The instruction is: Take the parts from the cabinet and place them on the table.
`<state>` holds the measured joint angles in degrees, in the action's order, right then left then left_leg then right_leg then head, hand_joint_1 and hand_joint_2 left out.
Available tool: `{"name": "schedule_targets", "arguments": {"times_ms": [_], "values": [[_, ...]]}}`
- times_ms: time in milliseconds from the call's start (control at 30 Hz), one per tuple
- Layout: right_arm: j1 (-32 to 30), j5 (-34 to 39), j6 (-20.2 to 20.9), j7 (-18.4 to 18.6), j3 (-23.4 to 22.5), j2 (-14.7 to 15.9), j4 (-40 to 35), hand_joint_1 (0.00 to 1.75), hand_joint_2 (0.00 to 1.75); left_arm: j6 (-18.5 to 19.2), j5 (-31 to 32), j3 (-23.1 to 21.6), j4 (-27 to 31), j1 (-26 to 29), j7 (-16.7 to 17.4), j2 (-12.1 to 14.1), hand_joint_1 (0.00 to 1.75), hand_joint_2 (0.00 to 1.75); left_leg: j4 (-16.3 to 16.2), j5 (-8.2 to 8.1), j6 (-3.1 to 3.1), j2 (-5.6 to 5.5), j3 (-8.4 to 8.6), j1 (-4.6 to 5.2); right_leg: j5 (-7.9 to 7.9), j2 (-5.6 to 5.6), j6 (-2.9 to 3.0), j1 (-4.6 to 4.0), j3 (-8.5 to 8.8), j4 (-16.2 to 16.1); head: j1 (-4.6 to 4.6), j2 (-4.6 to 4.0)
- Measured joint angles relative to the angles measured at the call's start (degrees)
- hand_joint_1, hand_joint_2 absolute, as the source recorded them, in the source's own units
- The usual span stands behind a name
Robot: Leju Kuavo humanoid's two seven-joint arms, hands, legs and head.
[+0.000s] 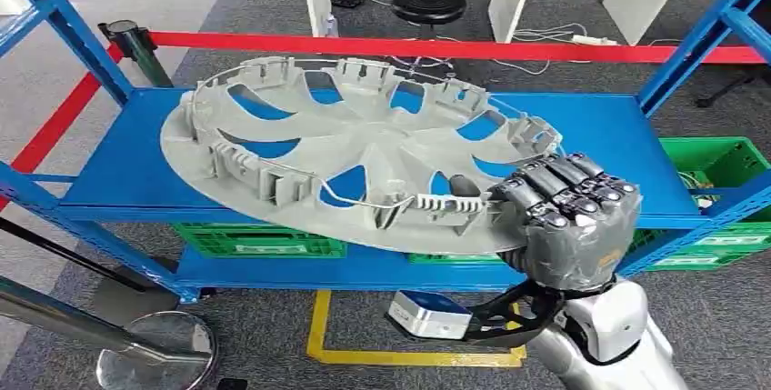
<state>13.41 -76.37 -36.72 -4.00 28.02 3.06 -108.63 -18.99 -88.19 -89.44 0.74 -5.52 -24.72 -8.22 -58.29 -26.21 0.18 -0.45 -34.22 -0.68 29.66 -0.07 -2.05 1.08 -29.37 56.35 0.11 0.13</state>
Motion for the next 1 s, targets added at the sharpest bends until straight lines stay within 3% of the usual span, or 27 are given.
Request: {"name": "schedule_targets", "arguments": {"times_ms": [333,600,1000], "values": [[0.36,0.77,-0.46,-0.66,0.61,0.57,-0.68,1.75,1.75,0.15,0.52,0.0,0.0,-0.05,-0.2,0.09,0.0,1.75,0.0,0.0,0.0,0.0,0.0,0.0,0.0,0.0,0.0,0.0,-0.01,0.0,0.0,0.0],[0.43,2.78,3.87,1.16,0.66,0.57,-0.63,1.75,1.75,0.85,1.05,0.0,-0.02,-0.14,1.81,0.33,0.0,1.75,0.0,0.0,0.0,0.0,0.0,0.0,0.0,0.0,0.0,0.0,-0.01,0.0,-0.02,0.0],[0.36,1.42,5.86,2.58,1.55,0.57,0.77,1.75,1.75,0.15,-0.07,0.0,-0.02,-0.1,2.08,0.57,0.0,1.75,-0.04,-0.03,0.03,-0.02,-0.03,0.14,-0.01,-0.01,-0.02,0.09,-0.01,-0.03,-0.02,0.0]]}}
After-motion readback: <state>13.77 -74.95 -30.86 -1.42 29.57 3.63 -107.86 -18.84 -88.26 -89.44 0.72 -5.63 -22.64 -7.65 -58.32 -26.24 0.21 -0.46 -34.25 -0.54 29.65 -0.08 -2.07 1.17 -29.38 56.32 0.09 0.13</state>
